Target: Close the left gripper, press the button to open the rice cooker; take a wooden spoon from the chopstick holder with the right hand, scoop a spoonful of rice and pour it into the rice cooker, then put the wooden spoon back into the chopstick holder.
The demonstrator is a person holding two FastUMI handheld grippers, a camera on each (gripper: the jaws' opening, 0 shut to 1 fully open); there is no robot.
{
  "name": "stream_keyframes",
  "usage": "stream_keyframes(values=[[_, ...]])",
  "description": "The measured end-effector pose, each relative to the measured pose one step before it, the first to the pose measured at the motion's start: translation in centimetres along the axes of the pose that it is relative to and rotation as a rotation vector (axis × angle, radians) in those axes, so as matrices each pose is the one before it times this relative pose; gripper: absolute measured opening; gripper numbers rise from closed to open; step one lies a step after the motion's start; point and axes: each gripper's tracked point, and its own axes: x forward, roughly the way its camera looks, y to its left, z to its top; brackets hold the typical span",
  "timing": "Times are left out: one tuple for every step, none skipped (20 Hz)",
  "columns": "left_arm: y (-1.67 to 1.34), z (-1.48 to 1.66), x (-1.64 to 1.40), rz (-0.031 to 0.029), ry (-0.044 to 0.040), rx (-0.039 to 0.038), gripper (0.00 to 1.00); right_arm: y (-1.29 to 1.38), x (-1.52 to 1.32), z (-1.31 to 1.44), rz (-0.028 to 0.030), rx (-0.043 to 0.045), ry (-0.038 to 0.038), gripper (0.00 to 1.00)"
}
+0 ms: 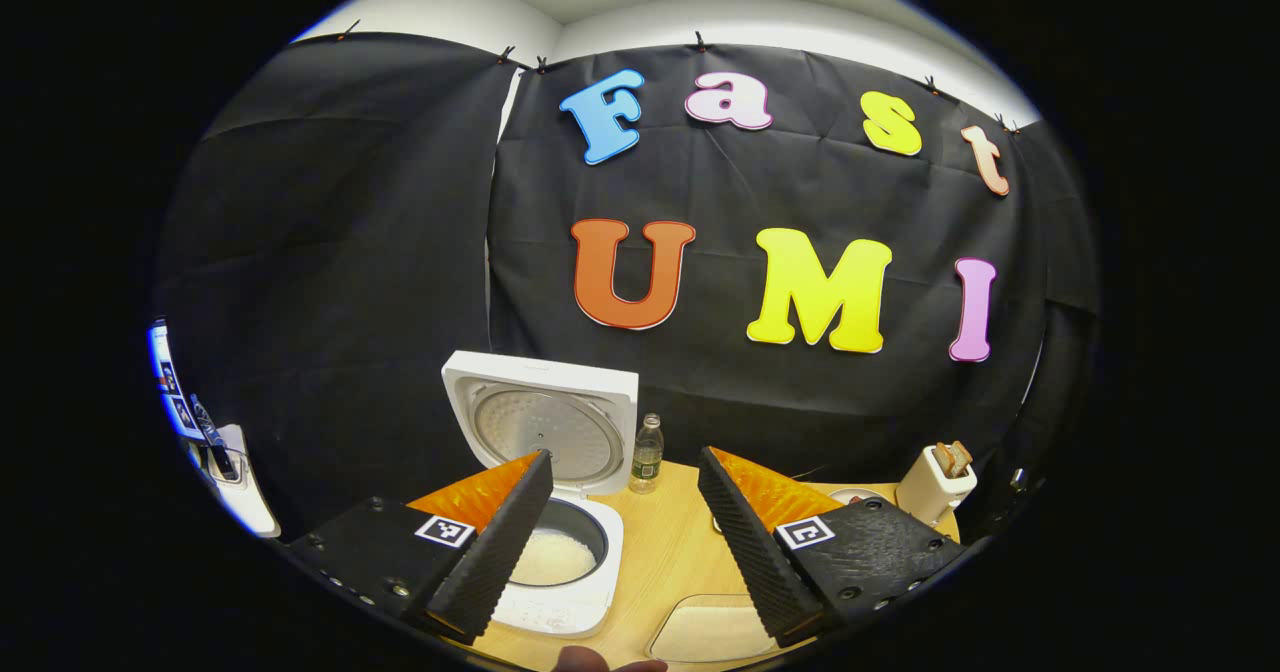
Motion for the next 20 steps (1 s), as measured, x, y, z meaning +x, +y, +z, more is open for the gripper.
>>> stream_keyframes(values=[[0.226, -0.021, 0.052, -0.00737, -0.00501, -0.00244, 0.94, 0.359, -0.748, 0.456, -0.00497, -0.00409, -0.01986, 0.16], [0.302, 0.058, -0.090, -0.00934, -0.00473, -0.00171, 0.94, 0.331, -0.778, 0.627, -0.00809, -0.00519, -0.02207, 0.15], [0.285, 0.082, -0.133, -0.01105, -0.00495, -0.00041, 0.94, 0.368, -0.816, 0.635, -0.01153, -0.00657, -0.02385, 0.13], [0.404, 0.056, -0.193, -0.00825, -0.00647, 0.00176, 0.94, 0.234, -0.997, 0.900, -0.01672, -0.00925, -0.02580, 0.13], [0.617, 0.032, -0.238, -0.00690, -0.00877, 0.00501, 0.94, 0.484, -1.136, 0.856, -0.01265, -0.01051, -0.02780, 0.13], [0.585, 0.094, -0.302, -0.00671, -0.00994, 0.00687, 0.94, 0.641, -1.136, 1.021, -0.01011, -0.01278, -0.02811, 0.10], [0.596, -0.012, -0.305, -0.00839, -0.00883, 0.00770, 0.94, 0.837, -1.187, 0.810, -0.00915, -0.01884, -0.02696, 0.13], [0.651, -0.099, -0.401, -0.01024, -0.00547, 0.00740, 0.94, 0.961, -1.165, 0.918, -0.00542, -0.02357, -0.02385, 0.13], [0.686, -0.228, -0.373, -0.01007, -0.00259, 0.00655, 0.94, 1.230, -1.087, 0.615, -0.00137, -0.02342, -0.02347, 0.13], [0.740, -0.069, -0.448, -0.00839, -0.00227, 0.00708, 0.94, 1.359, -1.049, 0.682, 0.00381, -0.01546, -0.02144, 0.13], [0.832, -0.138, -0.306, -0.00660, -0.00424, 0.00836, 0.94, 1.616, -0.846, 0.393, 0.00809, -0.01543, -0.01553, 0.10], [0.827, -0.010, -0.419, -0.00571, -0.00660, 0.00685, 0.94, 1.400, -0.807, 0.349, 0.00118, -0.01123, -0.01729, 0.10], [0.816, 0.043, -0.302, -0.00646, -0.00664, 0.00699, 0.94, 1.407, -0.615, 0.286, -0.00168, -0.01408, -0.01438, 0.10], [0.877, -0.099, -0.297, -0.00758, -0.00503, 0.00706, 0.94, 1.493, -0.421, 0.056, 0.00019, -0.01549, -0.01321, 0.10], [0.703, -0.176, -0.283, -0.00673, -0.00106, 0.00586, 0.94, 1.491, -0.210, -0.157, -0.00138, -0.01619, -0.00867, 0.10], [0.666, -0.267, -0.378, -0.00936, 0.00000, 0.00708, 0.94, 1.499, -0.076, -0.455, 0.00132, -0.01758, 0.00010, 0.10], [0.808, -0.313, -0.354, -0.00862, 0.00142, 0.00817, 0.94, 1.534, 0.097, -0.775, 0.00649, -0.01747, 0.01183, 0.10], [1.040, -0.409, -0.333, -0.00289, 0.00543, 0.00990, 0.94, 1.457, 0.025, -1.090, 0.00817, -0.02023, 0.02426, 0.10], [1.060, -0.332, -0.347, 0.00503, 0.00385, 0.00408, 0.94, 1.180, 0.040, -0.956, 0.00141, -0.02039, 0.01631, 0.10], [0.746, -0.196, -0.265, -0.00020, 0.00277, -0.00106, 0.94, 1.016, 0.119, -0.881, -0.00008, -0.02408, 0.00997, 0.10]])
